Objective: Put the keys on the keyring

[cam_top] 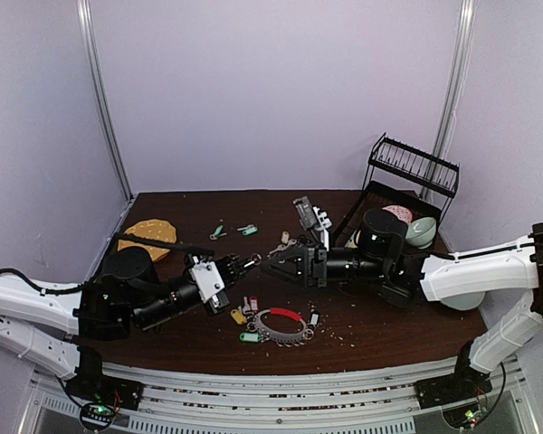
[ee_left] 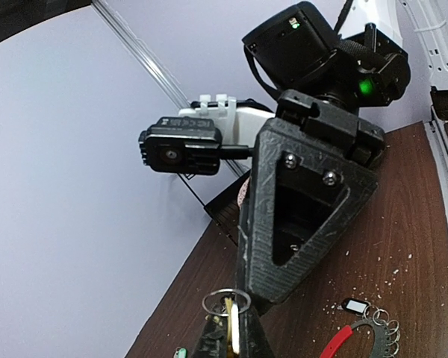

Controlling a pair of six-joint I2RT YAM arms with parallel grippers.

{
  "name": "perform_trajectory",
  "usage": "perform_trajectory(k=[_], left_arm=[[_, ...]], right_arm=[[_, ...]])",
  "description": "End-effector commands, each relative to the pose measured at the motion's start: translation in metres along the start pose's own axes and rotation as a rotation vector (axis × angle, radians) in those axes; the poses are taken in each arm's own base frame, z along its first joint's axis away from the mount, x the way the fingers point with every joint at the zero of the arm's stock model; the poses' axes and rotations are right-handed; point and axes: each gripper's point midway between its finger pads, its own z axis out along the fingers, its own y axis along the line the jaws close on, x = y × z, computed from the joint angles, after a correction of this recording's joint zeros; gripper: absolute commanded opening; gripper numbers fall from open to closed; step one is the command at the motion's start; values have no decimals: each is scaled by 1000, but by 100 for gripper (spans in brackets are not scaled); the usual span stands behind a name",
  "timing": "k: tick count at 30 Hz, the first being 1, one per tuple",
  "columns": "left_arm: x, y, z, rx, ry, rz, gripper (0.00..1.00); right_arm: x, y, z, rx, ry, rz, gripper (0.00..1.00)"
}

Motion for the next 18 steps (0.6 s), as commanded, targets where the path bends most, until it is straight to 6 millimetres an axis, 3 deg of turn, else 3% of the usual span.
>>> perform_trajectory(k=[1, 6, 12, 18], left_arm=[[-12, 7, 0, -37, -40, -2, 0], [-10, 6, -1, -36, -30, -3, 0], [-10, 7, -1, -41, -31, -4, 0], [-10, 7, -1, -42, -26, 0, 0]], right_arm=[[-15, 21, 5, -78, -30, -43, 36], [-19, 33, 8, -118, -33, -65, 34], [-18, 34, 11, -123, -25, -65, 32], [-20, 37, 12, -124, -27, -76, 10]])
